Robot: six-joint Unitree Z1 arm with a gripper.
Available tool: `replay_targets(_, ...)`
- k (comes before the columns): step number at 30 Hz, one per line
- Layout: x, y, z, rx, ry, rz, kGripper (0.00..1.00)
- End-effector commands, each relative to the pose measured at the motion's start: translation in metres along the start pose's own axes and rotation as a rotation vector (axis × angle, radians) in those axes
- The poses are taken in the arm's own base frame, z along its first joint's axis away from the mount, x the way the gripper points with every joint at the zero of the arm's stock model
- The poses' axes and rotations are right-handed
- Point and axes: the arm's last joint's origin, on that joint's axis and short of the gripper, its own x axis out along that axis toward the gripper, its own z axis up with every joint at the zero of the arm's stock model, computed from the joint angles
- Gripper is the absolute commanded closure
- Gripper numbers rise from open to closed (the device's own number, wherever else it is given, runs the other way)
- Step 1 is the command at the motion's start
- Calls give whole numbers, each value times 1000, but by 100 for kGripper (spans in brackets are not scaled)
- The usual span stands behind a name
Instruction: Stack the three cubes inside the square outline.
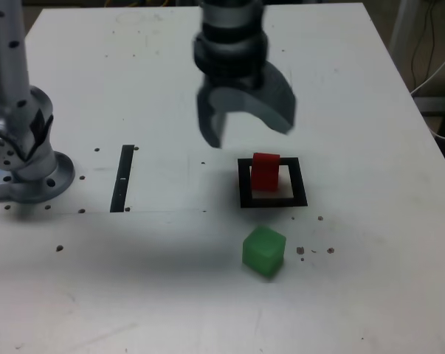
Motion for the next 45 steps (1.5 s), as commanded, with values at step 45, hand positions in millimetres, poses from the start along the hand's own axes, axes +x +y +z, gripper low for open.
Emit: replay_targets(45,53,166,49,316,158,81,5)
